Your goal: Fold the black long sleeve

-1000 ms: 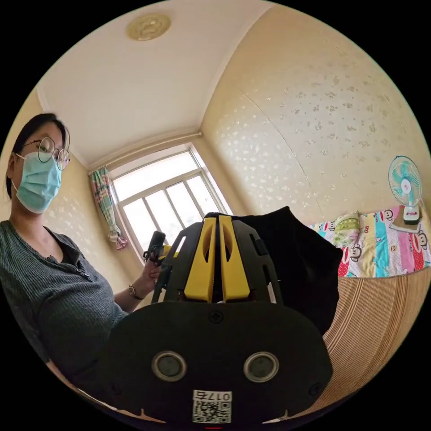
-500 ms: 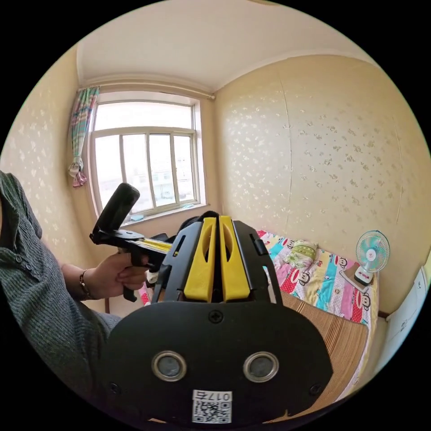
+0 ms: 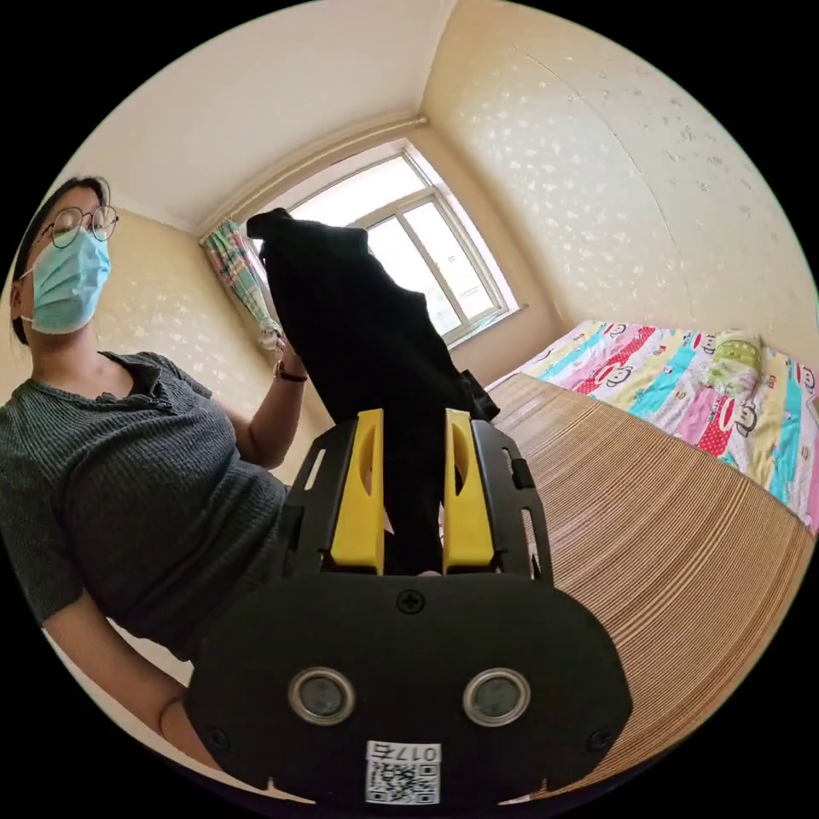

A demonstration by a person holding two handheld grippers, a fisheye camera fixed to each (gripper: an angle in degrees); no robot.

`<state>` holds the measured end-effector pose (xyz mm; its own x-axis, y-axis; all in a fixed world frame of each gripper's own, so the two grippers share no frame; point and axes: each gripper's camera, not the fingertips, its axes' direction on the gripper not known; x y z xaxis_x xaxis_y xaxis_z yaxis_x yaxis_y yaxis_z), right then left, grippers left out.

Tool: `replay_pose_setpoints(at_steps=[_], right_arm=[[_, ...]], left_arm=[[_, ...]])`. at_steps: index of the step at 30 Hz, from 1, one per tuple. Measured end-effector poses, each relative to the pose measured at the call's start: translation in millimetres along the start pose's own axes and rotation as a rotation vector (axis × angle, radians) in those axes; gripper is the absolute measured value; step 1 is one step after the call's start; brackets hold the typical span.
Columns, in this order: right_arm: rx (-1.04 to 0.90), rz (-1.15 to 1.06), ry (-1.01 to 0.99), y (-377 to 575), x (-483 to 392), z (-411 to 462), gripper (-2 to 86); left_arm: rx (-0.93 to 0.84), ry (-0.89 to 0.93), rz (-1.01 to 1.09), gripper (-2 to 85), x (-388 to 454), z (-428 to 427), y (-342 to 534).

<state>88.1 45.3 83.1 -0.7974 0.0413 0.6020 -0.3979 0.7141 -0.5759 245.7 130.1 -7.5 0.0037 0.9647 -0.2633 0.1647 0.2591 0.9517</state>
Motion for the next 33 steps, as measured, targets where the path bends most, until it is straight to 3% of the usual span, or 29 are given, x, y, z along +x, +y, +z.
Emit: replay_pose_setpoints(at_steps=[4, 6, 12, 16, 19, 22, 24, 27, 29, 33], right_arm=[[0.022, 0.077, -0.407, -3.2, 59.7, 35.7, 15.8], [-0.007, 0.087, -0.490, -14.0, 68.4, 55.5, 17.1], [-0.161, 0.011, -0.558, -30.1, 21.5, 110.4, 17.0], [-0.046, 0.018, -0.403, -17.9, 6.1, 75.4, 5.4], [0.066, 0.033, -0.292, -23.0, 10.2, 21.0, 4.1], [0.249, 0.025, -0.167, -29.8, -1.9, -45.0, 3.5], [0.336, -0.011, -0.089, -32.1, -21.6, -79.0, 3.2], [0.415, -0.100, 0.006, -32.2, -68.0, -120.0, 2.9], [0.419, -0.165, 0.091, -32.9, -102.1, -133.3, 2.8], [0.457, -0.254, 0.372, -38.4, -178.5, -162.4, 2.8]], left_arm=[[0.081, 0.256, 0.029, -0.4, 7.4, -2.1, -13.3], [0.154, 0.385, 0.001, -0.4, 4.4, -1.7, -16.0], [0.227, 0.365, -0.034, -0.4, 16.4, -33.8, -27.0], [0.219, 0.237, -0.038, -0.3, 38.3, -80.3, -34.3], [0.196, 0.076, -0.058, -0.3, 56.6, -124.9, -40.7], [0.107, -0.180, -0.147, -0.2, 68.3, -161.4, -46.3], [-0.009, -0.493, -0.258, -0.2, 77.7, -182.0, -44.9], [-0.216, -0.808, -0.234, -0.3, 105.6, -171.4, -35.9], [-0.235, -0.810, -0.174, -0.5, 123.8, -162.8, -27.3], [-0.088, -0.698, -0.103, -0.6, 151.3, -172.0, -23.9]])
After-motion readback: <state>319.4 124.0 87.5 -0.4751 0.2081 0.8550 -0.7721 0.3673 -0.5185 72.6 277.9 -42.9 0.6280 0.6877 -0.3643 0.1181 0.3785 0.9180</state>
